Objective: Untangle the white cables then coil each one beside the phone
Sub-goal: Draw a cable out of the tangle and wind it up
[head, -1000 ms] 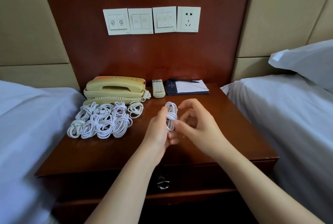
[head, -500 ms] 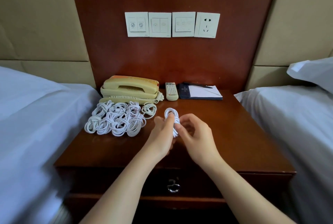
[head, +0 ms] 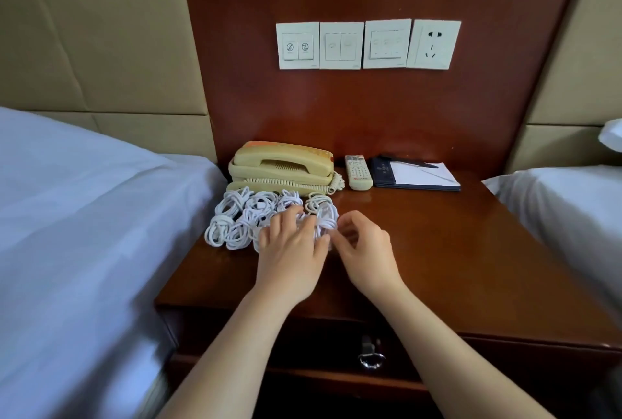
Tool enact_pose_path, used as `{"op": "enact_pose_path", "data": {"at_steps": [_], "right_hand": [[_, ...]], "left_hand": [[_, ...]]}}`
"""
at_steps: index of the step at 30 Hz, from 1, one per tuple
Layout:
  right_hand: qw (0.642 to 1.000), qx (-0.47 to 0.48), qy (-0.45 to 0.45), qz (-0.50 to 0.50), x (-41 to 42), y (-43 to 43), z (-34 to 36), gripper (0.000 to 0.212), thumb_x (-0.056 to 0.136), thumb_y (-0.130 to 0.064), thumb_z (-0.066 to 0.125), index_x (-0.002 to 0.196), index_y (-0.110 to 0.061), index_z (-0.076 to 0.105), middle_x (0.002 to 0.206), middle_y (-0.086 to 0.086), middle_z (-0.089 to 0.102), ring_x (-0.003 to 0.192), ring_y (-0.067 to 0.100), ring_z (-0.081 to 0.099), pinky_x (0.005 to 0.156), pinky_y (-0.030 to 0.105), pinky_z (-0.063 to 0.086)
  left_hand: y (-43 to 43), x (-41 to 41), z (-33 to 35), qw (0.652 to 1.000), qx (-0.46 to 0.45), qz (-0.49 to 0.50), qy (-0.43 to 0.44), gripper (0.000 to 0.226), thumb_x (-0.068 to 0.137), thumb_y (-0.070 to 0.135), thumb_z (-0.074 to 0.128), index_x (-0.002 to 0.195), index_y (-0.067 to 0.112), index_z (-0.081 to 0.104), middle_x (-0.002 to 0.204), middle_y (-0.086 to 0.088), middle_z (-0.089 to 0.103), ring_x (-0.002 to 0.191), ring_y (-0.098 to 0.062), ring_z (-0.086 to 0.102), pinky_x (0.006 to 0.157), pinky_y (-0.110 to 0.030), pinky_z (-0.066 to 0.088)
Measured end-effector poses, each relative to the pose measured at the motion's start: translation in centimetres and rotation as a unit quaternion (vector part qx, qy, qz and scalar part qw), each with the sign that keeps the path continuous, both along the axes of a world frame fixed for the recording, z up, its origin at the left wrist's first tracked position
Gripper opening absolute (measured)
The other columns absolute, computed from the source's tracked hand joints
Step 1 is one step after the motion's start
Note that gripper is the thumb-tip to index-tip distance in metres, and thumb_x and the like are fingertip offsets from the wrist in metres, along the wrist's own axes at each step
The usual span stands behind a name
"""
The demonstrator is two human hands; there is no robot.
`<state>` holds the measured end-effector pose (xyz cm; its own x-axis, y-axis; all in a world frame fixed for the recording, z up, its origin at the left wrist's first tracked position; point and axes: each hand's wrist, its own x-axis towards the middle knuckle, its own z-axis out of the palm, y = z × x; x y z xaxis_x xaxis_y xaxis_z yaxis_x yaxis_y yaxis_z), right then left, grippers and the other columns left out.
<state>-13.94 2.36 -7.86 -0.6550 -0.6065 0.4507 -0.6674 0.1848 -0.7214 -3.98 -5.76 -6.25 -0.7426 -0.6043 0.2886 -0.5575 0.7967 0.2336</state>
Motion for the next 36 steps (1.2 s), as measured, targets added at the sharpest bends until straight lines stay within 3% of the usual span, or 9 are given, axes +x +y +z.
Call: {"op": "enact_pose_path", "data": {"at_steps": [9,14,17,21,24,26,30,33,36], "right_hand": [[0.997,0.074,0.022,-0.011,-0.7,-1.0,-0.3,0.007,0.091,-0.020,0.059,0.095,-0.016,0.063,0.084,-0.007,0.063,0.081,0.016,0.062,0.078,0.035,0.051],[0.997,0.069,0.021,0.005,-1.1,0.0,-0.2,0.017,0.095,-0.015,0.053,0.105,-0.012,0.065,0.093,-0.002,0.065,0.080,0.010,0.057,0.067,0.005,0.040],[0.999,0.048,-0.006,-0.006,-0.9,1.9,-0.2,0.016,0.095,-0.016,0.053,0.105,-0.015,0.065,0.092,-0.007,0.061,0.077,-0.001,0.052,0.065,-0.001,0.038],[0.998,0.046,-0.008,-0.034,0.0,5.4,-0.3,0.012,0.094,-0.016,0.054,0.100,-0.017,0.065,0.091,-0.007,0.063,0.080,0.000,0.054,0.065,0.002,0.039],[0.995,0.082,0.028,-0.050,1.0,8.4,-0.5,0.015,0.094,-0.017,0.054,0.102,-0.014,0.066,0.095,-0.004,0.065,0.087,0.011,0.058,0.070,0.010,0.040],[0.994,0.093,0.034,-0.053,2.0,10.6,-0.8,0.017,0.094,-0.017,0.055,0.103,-0.012,0.067,0.100,-0.001,0.065,0.094,0.014,0.058,0.079,0.019,0.043],[0.997,0.066,-0.002,-0.040,4.4,15.1,-1.9,0.014,0.093,-0.015,0.057,0.102,-0.013,0.068,0.112,-0.004,0.060,0.105,0.010,0.055,0.091,0.022,0.043],[0.995,0.061,-0.060,-0.041,6.0,17.9,-3.3,0.014,0.092,-0.015,0.058,0.103,-0.019,0.065,0.107,-0.008,0.060,0.102,0.006,0.056,0.080,0.007,0.040],[0.989,0.079,-0.111,-0.049,6.8,19.2,-4.7,0.014,0.092,-0.015,0.058,0.105,-0.017,0.065,0.100,-0.005,0.063,0.097,0.008,0.058,0.074,0.006,0.040]], "left_hand": [[-1.0,-0.4,-2.1,0.999,-0.028,-0.023,-0.030,0.055,0.102,0.040,0.023,0.151,0.024,0.006,0.160,0.004,0.000,0.146,-0.016,0.002,0.115,-0.041,0.006],[-1.0,-0.7,-2.4,0.999,-0.037,-0.015,-0.025,0.055,0.101,0.043,0.022,0.151,0.025,0.007,0.159,0.004,0.000,0.146,-0.016,0.002,0.116,-0.044,0.003],[-0.1,-0.2,-2.3,0.999,-0.040,-0.025,-0.010,0.054,0.101,0.042,0.020,0.151,0.024,0.008,0.160,0.004,0.002,0.146,-0.016,-0.001,0.116,-0.043,0.000],[2.7,1.0,-2.9,0.997,-0.053,-0.051,-0.001,0.074,0.086,0.049,-0.007,0.150,0.022,0.018,0.159,0.004,0.010,0.147,-0.014,0.005,0.117,-0.041,0.006],[5.3,2.6,-4.2,0.997,-0.053,-0.054,-0.014,0.063,0.091,0.044,0.014,0.134,0.020,0.054,0.144,0.003,0.047,0.135,-0.013,0.040,0.107,-0.041,0.034],[7.2,3.8,-5.3,0.997,-0.033,-0.066,0.000,0.052,0.093,0.040,0.025,0.126,0.021,0.061,0.134,0.004,0.058,0.126,-0.014,0.051,0.102,-0.040,0.040],[10.1,6.2,-6.7,0.996,0.013,-0.090,0.017,0.069,0.088,0.049,0.003,0.150,0.025,0.023,0.157,0.009,0.021,0.145,-0.009,0.012,0.116,-0.035,0.003],[10.9,7.3,-6.9,0.996,0.012,-0.087,0.013,0.078,0.079,0.052,-0.011,0.152,0.027,0.003,0.159,0.012,-0.001,0.140,0.000,-0.016,0.116,-0.036,-0.004],[11.4,8.3,-7.0,0.996,0.004,-0.089,-0.023,0.083,0.073,0.052,-0.014,0.151,0.026,-0.005,0.159,0.011,-0.011,0.140,-0.002,-0.019,0.116,-0.037,-0.004]]}}
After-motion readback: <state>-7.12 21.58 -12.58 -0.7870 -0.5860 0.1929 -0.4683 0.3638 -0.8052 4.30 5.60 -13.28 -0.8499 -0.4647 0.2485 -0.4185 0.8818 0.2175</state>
